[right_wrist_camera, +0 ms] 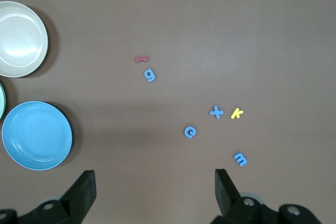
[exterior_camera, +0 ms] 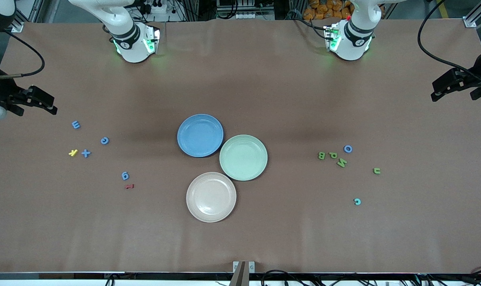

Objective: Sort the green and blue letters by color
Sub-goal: 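Lower both grippers from rest toward the letters beside each arm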

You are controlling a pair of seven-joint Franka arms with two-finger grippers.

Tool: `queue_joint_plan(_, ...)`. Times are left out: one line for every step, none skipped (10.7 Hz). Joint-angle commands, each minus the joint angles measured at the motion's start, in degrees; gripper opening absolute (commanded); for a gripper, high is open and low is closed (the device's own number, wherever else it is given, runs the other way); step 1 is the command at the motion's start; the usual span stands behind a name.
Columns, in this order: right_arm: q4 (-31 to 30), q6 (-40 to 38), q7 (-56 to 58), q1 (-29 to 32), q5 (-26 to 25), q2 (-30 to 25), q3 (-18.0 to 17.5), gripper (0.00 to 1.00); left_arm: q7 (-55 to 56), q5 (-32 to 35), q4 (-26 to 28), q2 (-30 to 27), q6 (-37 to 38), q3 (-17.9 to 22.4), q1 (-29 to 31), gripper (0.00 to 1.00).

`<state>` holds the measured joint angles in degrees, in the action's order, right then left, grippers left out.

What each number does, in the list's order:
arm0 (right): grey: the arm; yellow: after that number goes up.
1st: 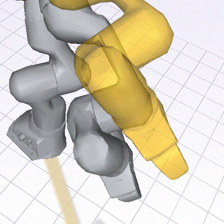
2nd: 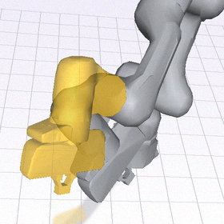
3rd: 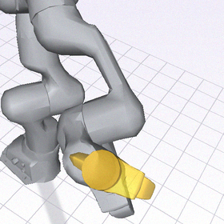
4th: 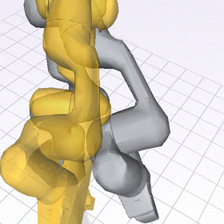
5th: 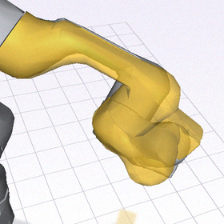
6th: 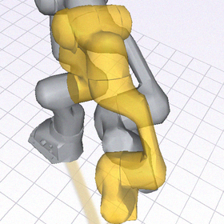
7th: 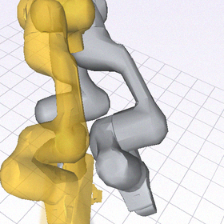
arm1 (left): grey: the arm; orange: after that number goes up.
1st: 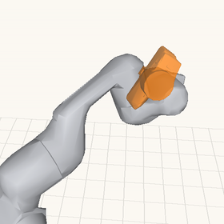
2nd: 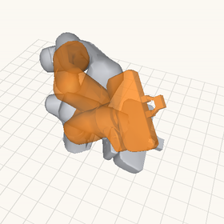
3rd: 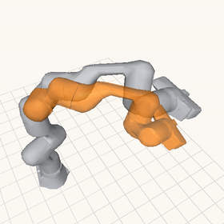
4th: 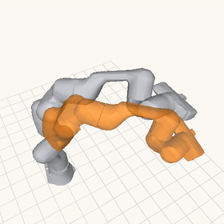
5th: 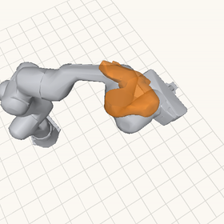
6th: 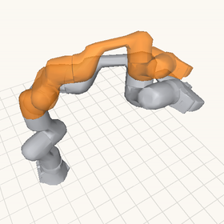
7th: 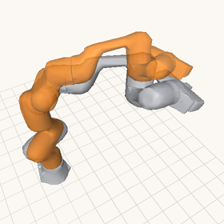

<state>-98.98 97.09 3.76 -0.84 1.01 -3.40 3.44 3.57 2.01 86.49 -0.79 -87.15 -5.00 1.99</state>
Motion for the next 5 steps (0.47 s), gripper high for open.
queue_joint_plan(-0.69, 0.38, -0.33, 0.57, -0.13, -0.55, -0.36, 1.00, -1.37, 0.71, 0.44, -0.88, -0.48, -0.01, -0.23, 1.00)
queue_joint_plan(-0.69, 0.38, -0.25, 0.57, -0.13, -0.55, -0.36, 1.00, -1.37, 0.97, 0.44, -0.88, -0.48, -0.10, -0.32, 1.00)
queue_joint_plan(-0.69, 0.38, -0.33, 0.57, -0.13, -0.47, -0.36, 1.00, -1.37, 0.97, 0.52, -0.71, -0.56, -0.36, -0.32, 1.00)
queue_joint_plan(-0.69, 0.38, -0.25, 0.57, -0.13, -0.46, -0.36, 1.00, -1.37, 0.63, 0.52, -0.36, -0.48, -0.45, -0.23, 1.00)
queue_joint_plan(-0.78, 0.46, -0.33, 0.57, -0.22, -0.38, -0.36, 1.00, -1.37, 0.53, 0.87, 0.08, -0.56, -0.45, -0.23, 1.00)
